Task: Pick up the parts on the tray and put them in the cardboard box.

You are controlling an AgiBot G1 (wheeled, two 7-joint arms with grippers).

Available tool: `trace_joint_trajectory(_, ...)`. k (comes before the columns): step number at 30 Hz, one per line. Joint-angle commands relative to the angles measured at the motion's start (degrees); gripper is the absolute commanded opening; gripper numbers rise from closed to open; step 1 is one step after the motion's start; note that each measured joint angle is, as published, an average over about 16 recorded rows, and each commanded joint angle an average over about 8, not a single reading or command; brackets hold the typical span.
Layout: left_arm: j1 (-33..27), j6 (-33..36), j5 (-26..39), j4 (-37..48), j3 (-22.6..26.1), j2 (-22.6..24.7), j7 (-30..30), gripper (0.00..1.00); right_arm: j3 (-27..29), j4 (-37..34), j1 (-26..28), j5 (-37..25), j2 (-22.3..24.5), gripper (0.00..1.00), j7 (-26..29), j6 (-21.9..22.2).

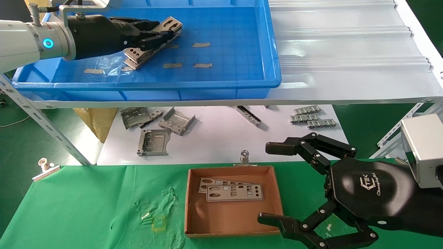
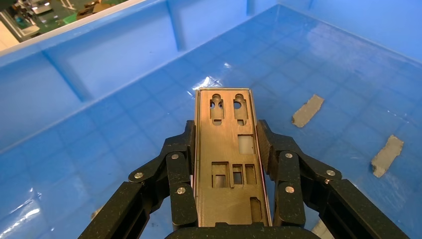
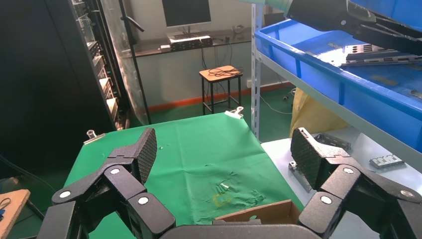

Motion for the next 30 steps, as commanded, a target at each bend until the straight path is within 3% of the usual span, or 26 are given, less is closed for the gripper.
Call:
trace_joint_trajectory(1, 0.12, 0.04, 0.04, 0.10, 0.03, 0.07, 0.07, 1.00, 0.00, 0.00, 0.00, 0.00, 0.00, 1.00, 0.00, 0.00)
trace_joint_trajectory(14, 0.16, 0.42, 0.07, 0.28, 0.05, 0.19, -0.18, 1.00, 0.00, 0.00, 0.00, 0.00, 0.00, 1.00, 0.00, 0.00)
trace_joint_trajectory(15, 0.13, 0.53, 0.05, 0.28, 0.04, 0.15, -0.22, 0.94, 0.00, 0.00, 0.00, 0.00, 0.00, 1.00, 0.00, 0.00)
trace_joint_trajectory(22, 0.16, 1.13, 0.03, 0.37, 0.02, -0.12, -0.35, 0.06, 0.00, 0.00, 0.00, 0.00, 0.00, 1.00, 0.00, 0.00)
trace_joint_trajectory(23, 0.18, 1.16, 0.04, 0.39, 0.03, -0.15, -0.36, 0.00, 0.00, 0.00, 0.00, 0.00, 0.00, 1.00, 0.00, 0.00)
trace_joint_trajectory(30, 0.23, 1.25, 0.19, 0.44, 0.14, -0.18, -0.46, 0.00, 0.00, 0.00, 0.00, 0.00, 0.00, 1.00, 0.00, 0.00)
